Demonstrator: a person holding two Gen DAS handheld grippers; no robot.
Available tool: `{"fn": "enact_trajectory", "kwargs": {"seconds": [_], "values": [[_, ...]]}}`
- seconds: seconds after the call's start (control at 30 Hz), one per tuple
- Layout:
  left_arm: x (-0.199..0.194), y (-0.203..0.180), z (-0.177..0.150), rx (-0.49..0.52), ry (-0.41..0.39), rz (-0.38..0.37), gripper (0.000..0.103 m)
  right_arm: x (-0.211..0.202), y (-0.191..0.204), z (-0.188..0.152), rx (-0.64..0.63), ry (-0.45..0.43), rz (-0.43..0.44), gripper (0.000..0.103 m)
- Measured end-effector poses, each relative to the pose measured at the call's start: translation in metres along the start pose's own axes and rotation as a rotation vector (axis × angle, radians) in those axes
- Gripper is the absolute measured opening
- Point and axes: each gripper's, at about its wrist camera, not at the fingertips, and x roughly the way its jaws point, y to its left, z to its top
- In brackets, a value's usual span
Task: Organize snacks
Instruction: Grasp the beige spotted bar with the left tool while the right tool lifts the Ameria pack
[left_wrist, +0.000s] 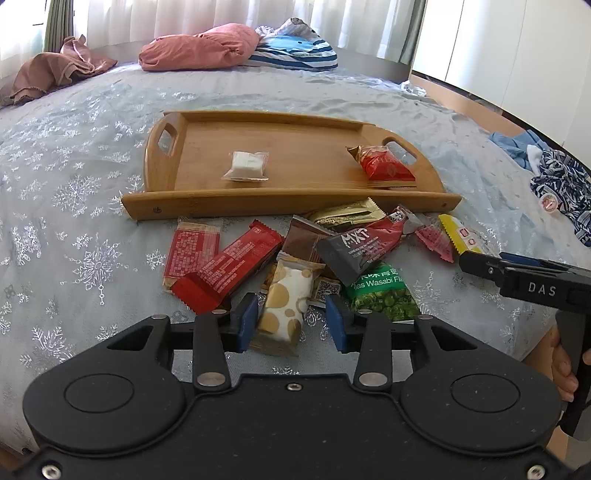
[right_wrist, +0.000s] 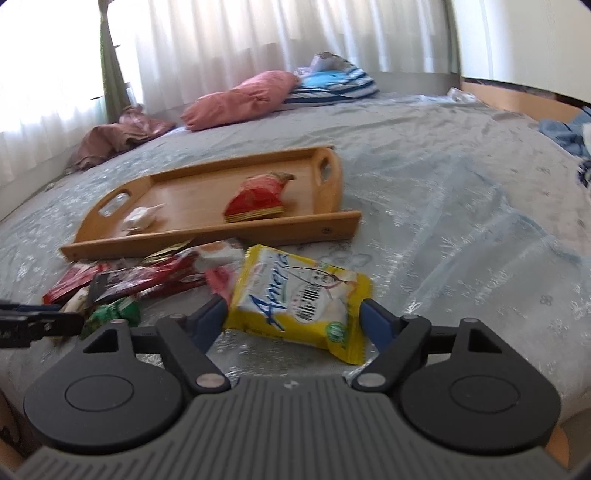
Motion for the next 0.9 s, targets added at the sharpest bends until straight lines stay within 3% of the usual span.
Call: {"fn": "enact_trajectory", "kwargs": {"seconds": [0.37, 0.47, 0.5, 0.53, 0.6, 0.8, 0.9], "values": [[0.005, -0.002, 0.0, 0.009, 0.006, 0.007, 0.047, 0.007, -0.006, -0.001, 0.075, 0.006, 0.016, 0.093], [0.005, -0.004, 0.0, 0.011, 0.014, 0.006, 0.043, 0.01, -0.005, -0.001, 0.07, 0.003, 0.006, 0.093], [0.005, -0.004, 0.0, 0.01, 0.016, 0.007, 0.037, 0.01, -0.004, -0.001, 0.068, 0.0, 0.003, 0.093], [0.004, -0.004, 0.0, 0.009, 0.019, 0.007, 0.029, 0.01, -0.004, -0.002, 0.068, -0.001, 0.002, 0.092], [0.002, -0.004, 0.001, 0.003, 0.027, -0.001, 0.023, 0.009, -0.003, -0.002, 0.072, -0.004, 0.003, 0.086], [-0.002, -0.003, 0.001, -0.017, 0.024, 0.009, 0.021, 0.001, -0.005, -0.001, 0.083, -0.019, -0.021, 0.063], [-0.003, -0.002, 0.002, -0.031, 0.022, 0.012, 0.021, -0.002, -0.005, 0.0, 0.084, -0.021, -0.02, 0.06]]}}
